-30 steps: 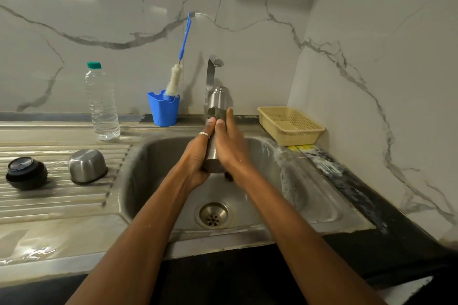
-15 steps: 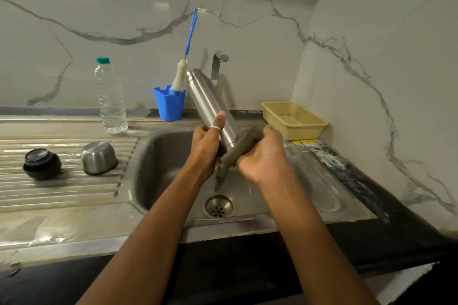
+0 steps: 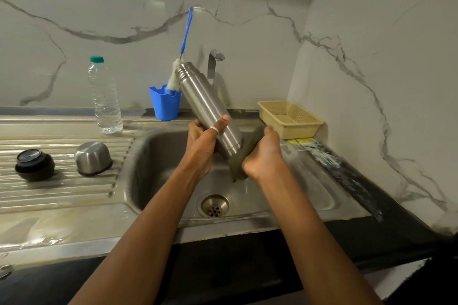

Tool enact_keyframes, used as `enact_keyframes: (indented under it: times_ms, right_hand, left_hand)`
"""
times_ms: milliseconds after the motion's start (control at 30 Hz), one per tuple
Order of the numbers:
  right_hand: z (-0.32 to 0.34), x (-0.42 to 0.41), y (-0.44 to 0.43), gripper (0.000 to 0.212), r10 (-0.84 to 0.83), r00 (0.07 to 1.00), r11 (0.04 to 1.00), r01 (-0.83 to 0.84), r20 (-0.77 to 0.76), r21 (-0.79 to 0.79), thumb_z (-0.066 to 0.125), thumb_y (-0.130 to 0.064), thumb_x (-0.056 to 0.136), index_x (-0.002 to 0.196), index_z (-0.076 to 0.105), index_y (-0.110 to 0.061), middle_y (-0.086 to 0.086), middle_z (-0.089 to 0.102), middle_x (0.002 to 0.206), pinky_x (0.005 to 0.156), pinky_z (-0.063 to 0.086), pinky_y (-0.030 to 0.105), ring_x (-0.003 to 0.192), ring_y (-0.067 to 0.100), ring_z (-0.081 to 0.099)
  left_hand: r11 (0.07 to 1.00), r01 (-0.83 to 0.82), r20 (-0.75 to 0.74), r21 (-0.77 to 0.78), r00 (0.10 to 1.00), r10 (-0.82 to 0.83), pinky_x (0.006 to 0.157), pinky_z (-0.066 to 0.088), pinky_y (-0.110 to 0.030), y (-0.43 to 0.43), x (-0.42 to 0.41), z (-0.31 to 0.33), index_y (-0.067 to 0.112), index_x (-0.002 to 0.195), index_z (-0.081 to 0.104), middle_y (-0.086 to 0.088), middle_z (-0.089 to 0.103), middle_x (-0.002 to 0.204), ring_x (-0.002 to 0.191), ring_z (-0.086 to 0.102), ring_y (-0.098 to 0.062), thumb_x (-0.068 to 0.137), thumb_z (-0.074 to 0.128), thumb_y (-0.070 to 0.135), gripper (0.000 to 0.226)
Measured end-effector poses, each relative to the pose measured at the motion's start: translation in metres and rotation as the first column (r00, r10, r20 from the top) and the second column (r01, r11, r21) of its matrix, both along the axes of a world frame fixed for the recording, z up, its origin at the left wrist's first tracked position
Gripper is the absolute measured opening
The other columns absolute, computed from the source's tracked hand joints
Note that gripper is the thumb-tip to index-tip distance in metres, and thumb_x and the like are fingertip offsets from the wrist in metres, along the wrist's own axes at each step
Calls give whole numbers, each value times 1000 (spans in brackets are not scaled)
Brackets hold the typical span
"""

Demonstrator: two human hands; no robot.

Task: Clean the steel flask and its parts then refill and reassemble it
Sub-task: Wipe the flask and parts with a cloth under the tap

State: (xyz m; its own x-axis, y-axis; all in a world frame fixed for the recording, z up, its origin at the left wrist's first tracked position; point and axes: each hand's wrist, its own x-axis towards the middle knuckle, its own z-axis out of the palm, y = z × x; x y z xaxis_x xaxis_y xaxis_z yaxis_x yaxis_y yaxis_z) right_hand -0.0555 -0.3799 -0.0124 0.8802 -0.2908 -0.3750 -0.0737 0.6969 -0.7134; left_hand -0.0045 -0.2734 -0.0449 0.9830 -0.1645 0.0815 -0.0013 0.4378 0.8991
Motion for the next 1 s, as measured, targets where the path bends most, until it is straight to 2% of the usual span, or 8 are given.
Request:
enact_keyframes:
  times_ms: [167,300,500,700,767,867,933,1000]
  right_hand:
    - [-13,-10,23,48,150,989,898,-135,1,-419,41,-48,105,119,67,-10,17,74,116,104,52,51,111,32,69]
    - [-24,-13,37,55,139,988,342,15,66,-939,22,-52,107,157,31,-30,7,41,158,120,28,56,146,31,36]
    - [-19,5,32,56,302,923,66,230,240,-971,23,-48,109,161,3,-42,0,-3,172,125,20,41,157,18,7]
    - [35,47,24,61,285,913,22,299,292,-954,33,-42,109,163,6,-32,10,9,170,119,32,43,151,27,27]
    - [51,59,20,66,188,949,126,232,253,-964,35,-50,107,163,11,-25,14,34,161,115,39,47,141,31,43]
    - [56,65,8,61,154,961,522,117,228,-845,42,-63,96,139,54,-21,13,66,130,107,49,50,117,31,65]
    - [42,57,12,49,159,957,550,120,244,-826,38,-59,100,127,58,-24,6,69,117,99,54,52,105,26,69]
    - [20,48,21,45,206,940,449,158,274,-880,34,-51,106,146,43,-33,2,59,138,105,50,50,120,22,62]
  left_hand:
    - [998,-5,-10,59,1000,5,60,58,-33,-2,0,1,9,130,46,-18,67,111,84,73,-24,84,78,34,61]
    - [994,-45,45,103,998,41,84,60,-47,-2,-1,4,12,125,60,-18,71,119,104,71,-32,72,66,55,68]
    - [985,43,124,165,990,-64,105,50,-42,4,-5,5,37,125,68,2,74,121,114,69,-13,91,26,80,69]
    - [972,114,118,205,983,-140,101,54,-52,3,-9,8,23,126,66,-12,75,115,108,72,-28,90,31,80,76]
    - [957,150,103,247,978,-180,97,56,-52,5,-7,6,16,123,68,-16,75,111,103,73,-33,83,37,86,86]
    - [957,216,65,193,970,-232,85,60,-46,8,-8,6,8,120,67,-20,75,106,90,72,-34,88,45,77,79]
    - [964,230,49,136,970,-238,78,61,-41,7,-7,8,10,119,66,-19,75,103,85,73,-30,94,44,68,67]
    - [973,213,56,89,974,-218,84,59,-42,7,-4,7,17,129,63,-16,75,113,98,73,-29,98,43,64,60]
